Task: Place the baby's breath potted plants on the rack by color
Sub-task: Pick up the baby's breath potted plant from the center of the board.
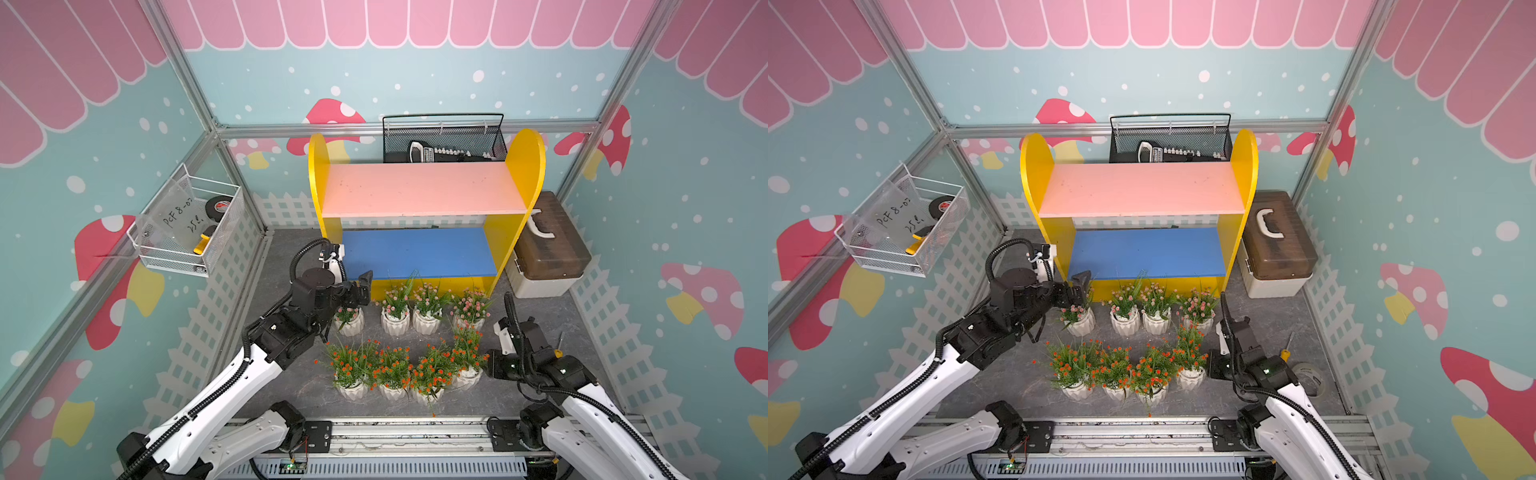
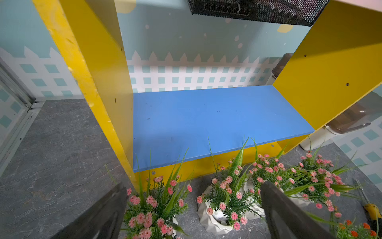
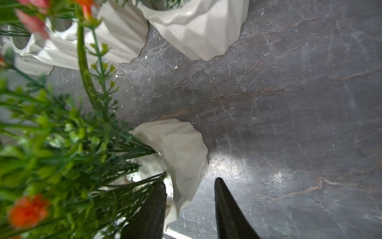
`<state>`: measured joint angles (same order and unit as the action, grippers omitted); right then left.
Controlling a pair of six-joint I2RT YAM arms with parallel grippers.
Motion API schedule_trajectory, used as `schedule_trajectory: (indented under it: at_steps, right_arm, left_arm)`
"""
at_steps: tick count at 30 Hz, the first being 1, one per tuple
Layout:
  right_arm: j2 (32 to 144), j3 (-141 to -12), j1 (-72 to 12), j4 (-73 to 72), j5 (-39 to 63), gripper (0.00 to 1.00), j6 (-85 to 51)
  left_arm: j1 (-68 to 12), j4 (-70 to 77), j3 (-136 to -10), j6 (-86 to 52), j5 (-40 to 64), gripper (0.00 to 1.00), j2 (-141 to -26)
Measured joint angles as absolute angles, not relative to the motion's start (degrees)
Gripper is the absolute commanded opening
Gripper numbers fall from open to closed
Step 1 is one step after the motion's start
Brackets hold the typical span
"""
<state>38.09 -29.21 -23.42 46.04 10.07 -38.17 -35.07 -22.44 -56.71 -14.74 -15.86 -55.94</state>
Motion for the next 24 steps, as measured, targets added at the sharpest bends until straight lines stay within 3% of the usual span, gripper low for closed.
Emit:
schedule_trajectory:
  at_steps: [24]
  right_arm:
    - [44.4,-29.2,-28.3,43.0,6.3,0.24,-38.2]
  left_arm:
    - [-36.1,-22.4,-57.4,-14.7,-15.9,0.99,-57.3]
